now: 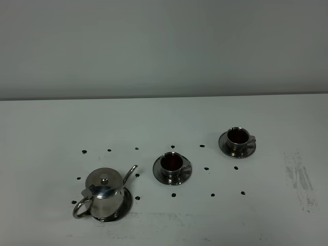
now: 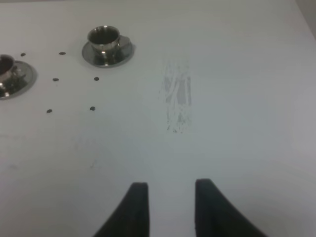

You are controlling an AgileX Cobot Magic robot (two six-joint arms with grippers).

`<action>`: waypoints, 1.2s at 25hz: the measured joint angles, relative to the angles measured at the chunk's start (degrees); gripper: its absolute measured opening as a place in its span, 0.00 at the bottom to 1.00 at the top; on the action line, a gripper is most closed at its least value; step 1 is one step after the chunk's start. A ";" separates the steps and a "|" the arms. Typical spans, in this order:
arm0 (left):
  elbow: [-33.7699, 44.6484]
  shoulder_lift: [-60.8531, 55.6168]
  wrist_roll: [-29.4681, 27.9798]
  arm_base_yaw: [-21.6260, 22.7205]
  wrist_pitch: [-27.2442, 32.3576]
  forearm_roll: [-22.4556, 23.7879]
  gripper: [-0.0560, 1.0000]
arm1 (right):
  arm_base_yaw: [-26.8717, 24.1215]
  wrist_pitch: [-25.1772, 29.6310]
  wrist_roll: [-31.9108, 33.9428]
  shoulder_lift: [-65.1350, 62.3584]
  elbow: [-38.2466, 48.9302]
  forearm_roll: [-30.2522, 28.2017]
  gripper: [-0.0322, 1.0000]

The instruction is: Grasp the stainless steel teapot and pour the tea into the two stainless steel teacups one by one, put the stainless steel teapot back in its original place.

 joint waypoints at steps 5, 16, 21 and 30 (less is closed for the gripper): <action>0.00 0.00 0.00 0.00 0.00 0.00 0.38 | 0.00 0.00 0.00 0.00 0.00 0.00 0.25; 0.00 0.00 0.00 0.00 0.00 0.00 0.38 | 0.00 0.00 0.00 0.00 0.00 0.00 0.25; 0.00 0.00 0.05 0.00 0.00 0.00 0.38 | 0.00 0.00 0.00 0.00 0.00 0.00 0.25; 0.00 0.00 0.11 0.00 0.00 0.00 0.38 | 0.00 0.00 0.00 0.00 0.00 0.00 0.25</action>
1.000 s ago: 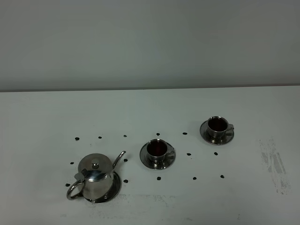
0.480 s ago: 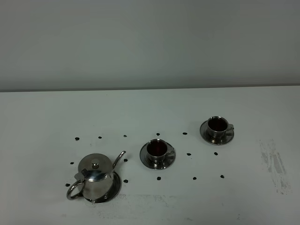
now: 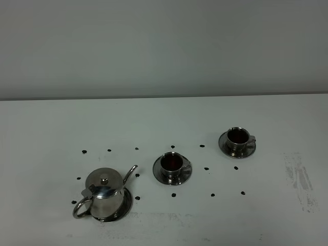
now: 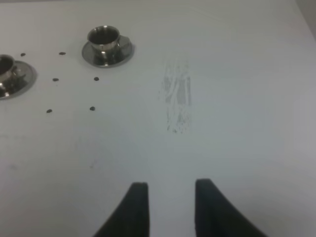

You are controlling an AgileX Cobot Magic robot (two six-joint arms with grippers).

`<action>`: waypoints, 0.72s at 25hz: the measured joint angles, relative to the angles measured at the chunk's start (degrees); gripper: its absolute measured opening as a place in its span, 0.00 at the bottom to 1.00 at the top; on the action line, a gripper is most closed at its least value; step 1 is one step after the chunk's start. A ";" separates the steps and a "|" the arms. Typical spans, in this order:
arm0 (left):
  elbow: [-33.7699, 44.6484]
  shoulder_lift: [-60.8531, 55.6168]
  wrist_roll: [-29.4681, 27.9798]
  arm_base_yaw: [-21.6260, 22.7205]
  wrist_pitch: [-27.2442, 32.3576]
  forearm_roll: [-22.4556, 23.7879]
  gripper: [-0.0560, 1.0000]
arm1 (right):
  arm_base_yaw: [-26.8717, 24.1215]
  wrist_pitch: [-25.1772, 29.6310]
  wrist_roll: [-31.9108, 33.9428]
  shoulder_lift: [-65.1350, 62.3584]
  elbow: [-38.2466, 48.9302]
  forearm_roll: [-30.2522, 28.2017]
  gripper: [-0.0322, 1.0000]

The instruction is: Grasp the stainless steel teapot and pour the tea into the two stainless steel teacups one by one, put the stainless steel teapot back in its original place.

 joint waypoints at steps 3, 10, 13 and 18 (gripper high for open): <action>0.00 0.00 0.00 0.00 0.00 0.00 0.38 | 0.00 0.00 0.00 0.00 0.00 0.00 0.25; 0.00 0.00 0.00 0.00 0.00 0.00 0.38 | 0.00 0.00 0.00 0.00 0.00 0.00 0.25; 0.00 0.00 0.00 0.00 0.00 0.00 0.38 | 0.00 0.00 0.00 0.00 0.00 0.00 0.25; 0.00 0.00 0.00 0.00 0.00 0.00 0.38 | 0.00 0.00 0.00 0.00 0.00 0.00 0.25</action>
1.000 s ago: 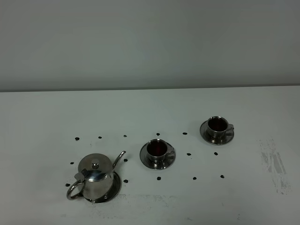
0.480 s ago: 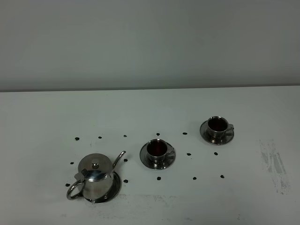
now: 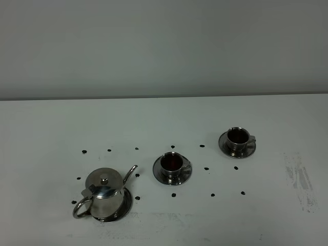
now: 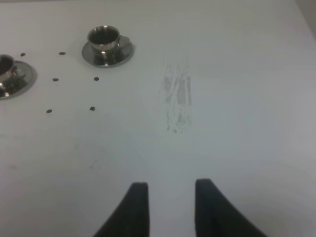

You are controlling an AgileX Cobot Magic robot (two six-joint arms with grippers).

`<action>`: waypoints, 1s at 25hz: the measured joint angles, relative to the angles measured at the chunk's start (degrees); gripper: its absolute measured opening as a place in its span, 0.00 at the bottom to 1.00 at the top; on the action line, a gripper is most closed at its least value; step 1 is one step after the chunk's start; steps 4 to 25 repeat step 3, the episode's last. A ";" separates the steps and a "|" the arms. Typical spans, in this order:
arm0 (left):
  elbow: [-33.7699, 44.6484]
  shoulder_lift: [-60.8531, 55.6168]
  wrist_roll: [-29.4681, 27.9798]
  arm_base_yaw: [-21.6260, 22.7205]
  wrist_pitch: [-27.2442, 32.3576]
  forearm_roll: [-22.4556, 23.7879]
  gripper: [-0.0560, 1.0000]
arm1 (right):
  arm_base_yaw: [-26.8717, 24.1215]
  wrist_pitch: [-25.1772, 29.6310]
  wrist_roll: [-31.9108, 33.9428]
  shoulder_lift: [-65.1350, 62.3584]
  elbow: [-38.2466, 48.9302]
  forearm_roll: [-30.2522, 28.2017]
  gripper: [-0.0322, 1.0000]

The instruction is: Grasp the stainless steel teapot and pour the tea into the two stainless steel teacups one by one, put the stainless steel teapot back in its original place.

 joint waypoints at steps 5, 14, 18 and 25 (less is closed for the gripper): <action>0.00 0.00 0.00 0.00 0.00 0.00 0.38 | 0.00 0.00 0.00 0.00 0.00 0.00 0.25; 0.00 0.00 0.00 0.00 0.00 0.00 0.38 | 0.00 0.00 0.00 0.00 0.00 0.00 0.25; 0.00 0.00 0.00 0.00 0.00 0.00 0.38 | 0.00 0.00 0.00 0.00 0.00 0.00 0.25; 0.00 0.00 0.00 0.00 0.00 0.00 0.38 | 0.00 0.00 0.00 0.00 0.00 0.00 0.25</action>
